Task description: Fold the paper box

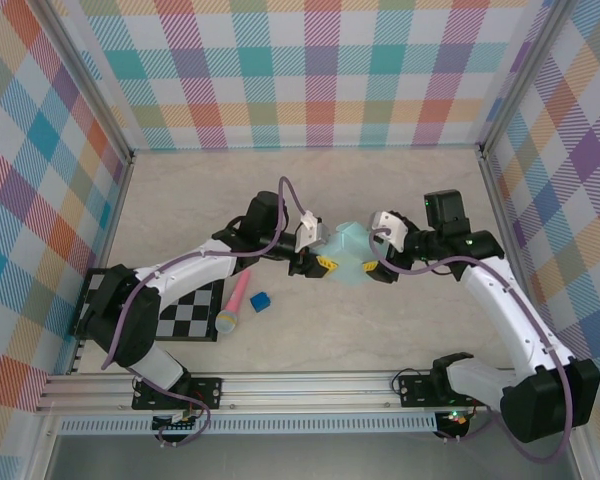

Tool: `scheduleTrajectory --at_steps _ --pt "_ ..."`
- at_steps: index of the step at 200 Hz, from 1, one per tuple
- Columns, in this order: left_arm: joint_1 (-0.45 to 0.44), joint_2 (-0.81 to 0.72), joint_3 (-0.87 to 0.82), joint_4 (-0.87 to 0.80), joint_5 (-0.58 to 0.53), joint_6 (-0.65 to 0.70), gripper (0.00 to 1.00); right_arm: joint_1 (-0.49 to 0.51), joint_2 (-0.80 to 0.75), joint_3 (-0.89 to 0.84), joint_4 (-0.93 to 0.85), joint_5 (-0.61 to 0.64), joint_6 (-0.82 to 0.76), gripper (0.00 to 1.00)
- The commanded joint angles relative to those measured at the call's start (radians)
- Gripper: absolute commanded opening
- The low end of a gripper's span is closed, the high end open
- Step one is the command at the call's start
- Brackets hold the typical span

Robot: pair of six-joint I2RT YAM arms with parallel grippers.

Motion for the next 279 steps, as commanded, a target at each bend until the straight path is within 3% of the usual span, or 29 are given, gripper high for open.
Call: scheduleTrajectory --at_steps 1,13,26,84,94,95,98,103,147,178,191,207,228,248,262,279 --pt "0.006 0.010 -0.011 0.095 0.041 -0.025 0.46 0.039 0.009 0.006 -0.029 -0.007 -0.075 0.77" --pt "0.006 0.017 -0.019 0.117 0.027 -0.046 0.45 0.061 0.019 0.009 -0.031 0.013 -0.077 0.63" --pt "0.006 0.021 -0.026 0.135 0.021 -0.058 0.46 0.089 0.027 0.008 -0.032 0.059 -0.090 0.54" --pt "0.007 0.091 -0.045 0.312 0.005 -0.220 0.48 0.117 0.010 -0.017 0.048 0.126 -0.101 0.37" --pt "0.006 0.101 -0.049 0.330 -0.013 -0.241 0.62 0.118 0.023 -0.006 0.032 0.132 -0.107 0.36" --pt "0.007 0.102 -0.050 0.332 -0.014 -0.243 0.66 0.118 0.025 -0.005 0.030 0.133 -0.107 0.36" --pt "0.007 0.105 -0.052 0.338 -0.020 -0.250 0.93 0.117 0.033 0.001 0.023 0.136 -0.107 0.35" --pt "0.008 0.110 -0.055 0.347 -0.026 -0.259 1.00 0.117 0.044 0.009 0.006 0.139 -0.111 0.35" --pt "0.024 0.064 -0.113 0.367 -0.141 -0.307 1.00 0.121 0.129 0.057 -0.073 0.202 -0.144 0.34" --pt "0.047 -0.042 -0.187 0.309 -0.273 -0.313 1.00 0.148 0.237 0.103 -0.140 0.381 -0.146 0.35" --pt "0.048 -0.098 -0.208 0.264 -0.460 -0.374 1.00 0.176 0.285 0.120 -0.152 0.485 -0.136 0.36" --pt "0.069 -0.157 -0.218 0.211 -0.742 -0.560 1.00 0.208 0.339 0.134 -0.169 0.570 -0.129 0.39" --pt "0.127 -0.243 -0.260 0.178 -0.840 -0.744 1.00 0.237 0.393 0.151 -0.157 0.644 -0.106 0.40" --pt "0.146 -0.345 -0.289 0.008 -1.187 -1.048 1.00 0.271 0.434 0.166 -0.131 0.700 -0.110 0.42" --pt "0.196 -0.362 -0.276 -0.032 -1.049 -1.030 1.00 0.297 0.467 0.181 -0.114 0.747 -0.108 0.44" --pt "0.194 -0.325 -0.207 -0.141 -0.949 -0.988 1.00 0.315 0.505 0.208 -0.118 0.771 -0.096 0.45"
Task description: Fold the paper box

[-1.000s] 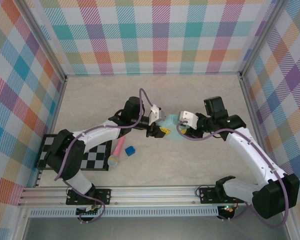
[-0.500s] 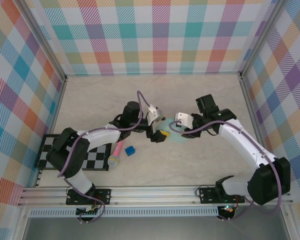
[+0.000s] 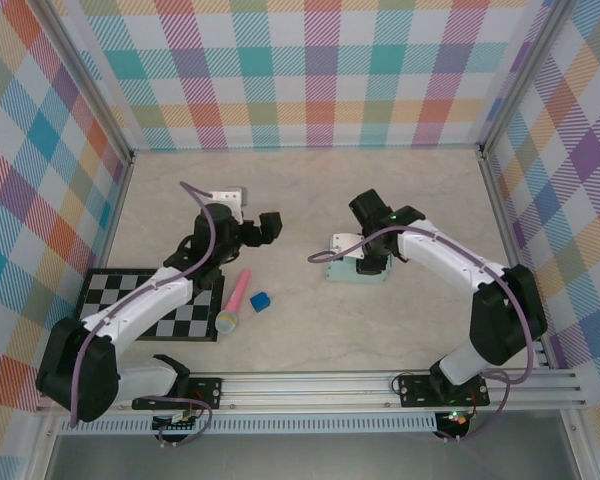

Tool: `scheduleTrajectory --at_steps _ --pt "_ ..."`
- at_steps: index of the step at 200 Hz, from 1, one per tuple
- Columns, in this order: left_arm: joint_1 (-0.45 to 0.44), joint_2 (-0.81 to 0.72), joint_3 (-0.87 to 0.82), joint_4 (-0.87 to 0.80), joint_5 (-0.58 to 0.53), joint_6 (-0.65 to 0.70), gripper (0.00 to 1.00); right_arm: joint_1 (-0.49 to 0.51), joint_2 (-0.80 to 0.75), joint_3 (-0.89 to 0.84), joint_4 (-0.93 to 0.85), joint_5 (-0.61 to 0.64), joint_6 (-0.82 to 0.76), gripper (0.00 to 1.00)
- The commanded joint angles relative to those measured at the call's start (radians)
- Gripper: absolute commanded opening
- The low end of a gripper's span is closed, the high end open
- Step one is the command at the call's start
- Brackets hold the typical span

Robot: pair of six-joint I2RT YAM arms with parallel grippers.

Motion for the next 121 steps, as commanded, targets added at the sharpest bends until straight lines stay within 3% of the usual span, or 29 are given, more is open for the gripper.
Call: scheduleTrajectory --at_steps 1,28,76,121 --pt "0.015 0.029 0.063 -0.200 0.006 -0.108 1.00 0.026 0.056 0.041 -0.009 0.083 0.026 0.45" --pt "0.015 0.130 0.143 -0.352 0.064 -0.117 0.99 0.048 0.093 0.075 -0.026 0.109 0.051 0.50" --pt "0.007 0.201 0.151 -0.258 0.241 -0.176 0.99 0.069 0.090 0.104 -0.032 0.093 0.119 0.65" --pt "-0.035 0.261 0.208 -0.254 0.258 -0.204 0.99 0.060 -0.006 0.063 0.000 0.042 0.124 0.74"
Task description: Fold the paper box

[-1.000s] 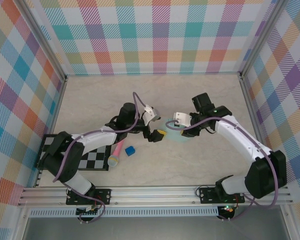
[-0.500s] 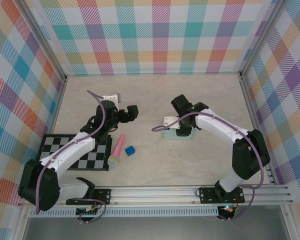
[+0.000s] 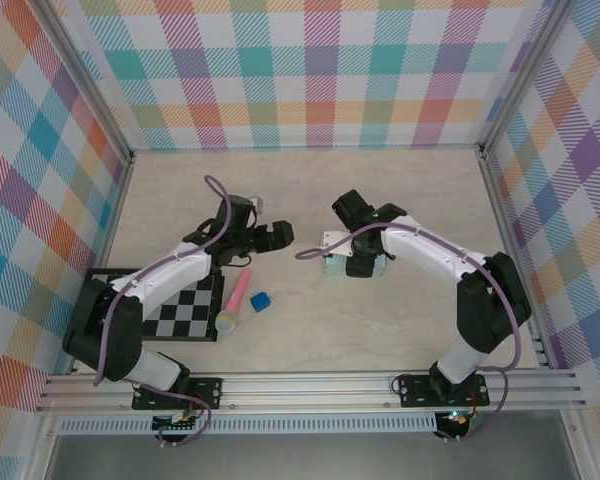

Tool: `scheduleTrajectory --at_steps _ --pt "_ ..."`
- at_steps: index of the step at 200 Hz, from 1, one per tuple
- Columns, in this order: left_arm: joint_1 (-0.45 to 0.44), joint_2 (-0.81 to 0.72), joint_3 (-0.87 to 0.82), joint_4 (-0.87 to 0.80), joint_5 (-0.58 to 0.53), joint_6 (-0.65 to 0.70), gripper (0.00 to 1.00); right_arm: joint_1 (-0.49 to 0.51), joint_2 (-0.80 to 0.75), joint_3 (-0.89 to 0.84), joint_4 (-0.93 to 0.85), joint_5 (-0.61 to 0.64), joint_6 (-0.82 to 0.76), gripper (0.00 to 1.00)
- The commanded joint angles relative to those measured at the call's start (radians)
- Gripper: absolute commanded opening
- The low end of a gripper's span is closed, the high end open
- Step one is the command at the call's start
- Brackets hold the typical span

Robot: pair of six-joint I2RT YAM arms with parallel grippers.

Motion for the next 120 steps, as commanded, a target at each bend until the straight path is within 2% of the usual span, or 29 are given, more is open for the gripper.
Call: scheduleTrajectory --at_steps 1,33,72,98,120 --pt "-0.020 0.019 0.042 0.016 0.049 -0.038 0.99 -0.001 -0.071 -0.007 0.008 -0.046 0.017 0.75" --pt "-0.031 0.067 0.074 0.031 0.045 -0.021 0.99 -0.016 -0.054 -0.067 0.069 -0.027 -0.061 0.69" --pt "-0.030 0.087 0.100 0.055 0.088 0.043 1.00 -0.022 -0.022 -0.055 0.089 -0.046 -0.072 0.65" --pt "-0.030 0.123 0.111 0.066 0.139 -0.014 0.98 -0.024 0.004 -0.051 0.106 -0.041 -0.089 0.54" --pt "-0.030 0.203 0.185 -0.049 0.110 -0.077 0.96 -0.028 0.012 -0.050 0.122 -0.041 -0.094 0.48"
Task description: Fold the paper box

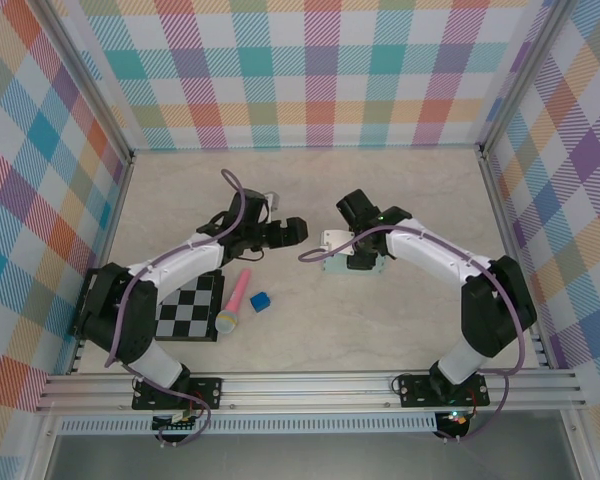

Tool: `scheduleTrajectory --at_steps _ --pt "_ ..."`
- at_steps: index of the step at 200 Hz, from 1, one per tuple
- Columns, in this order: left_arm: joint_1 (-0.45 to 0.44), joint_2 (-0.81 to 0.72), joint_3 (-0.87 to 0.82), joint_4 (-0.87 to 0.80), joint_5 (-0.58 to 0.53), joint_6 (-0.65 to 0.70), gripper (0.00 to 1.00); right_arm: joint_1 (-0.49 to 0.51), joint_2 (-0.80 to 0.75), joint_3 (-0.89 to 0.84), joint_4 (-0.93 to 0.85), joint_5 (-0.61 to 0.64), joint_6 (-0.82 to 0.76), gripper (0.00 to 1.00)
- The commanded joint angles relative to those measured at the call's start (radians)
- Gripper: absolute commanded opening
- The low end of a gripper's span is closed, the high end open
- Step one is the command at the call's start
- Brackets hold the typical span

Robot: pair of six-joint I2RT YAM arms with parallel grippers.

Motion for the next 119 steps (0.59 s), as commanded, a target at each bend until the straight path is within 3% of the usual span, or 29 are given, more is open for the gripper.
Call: scheduleTrajectory --at_steps 1,56,95,119 --pt "-0.002 0.080 0.088 -0.083 0.011 -0.065 0.95 -0.009 0.030 -0.002 0.020 -0.019 -0.024 0.48" --pt "-0.006 0.240 0.214 -0.162 0.070 -0.058 0.90 -0.040 0.032 0.005 0.027 -0.069 -0.028 0.48" --pt "-0.010 0.206 0.189 -0.162 0.119 -0.029 0.90 -0.061 0.057 0.037 -0.013 -0.110 -0.009 0.53" --pt "-0.004 0.166 0.166 -0.162 0.064 0.021 0.91 -0.064 0.071 0.060 -0.022 -0.133 0.015 0.57"
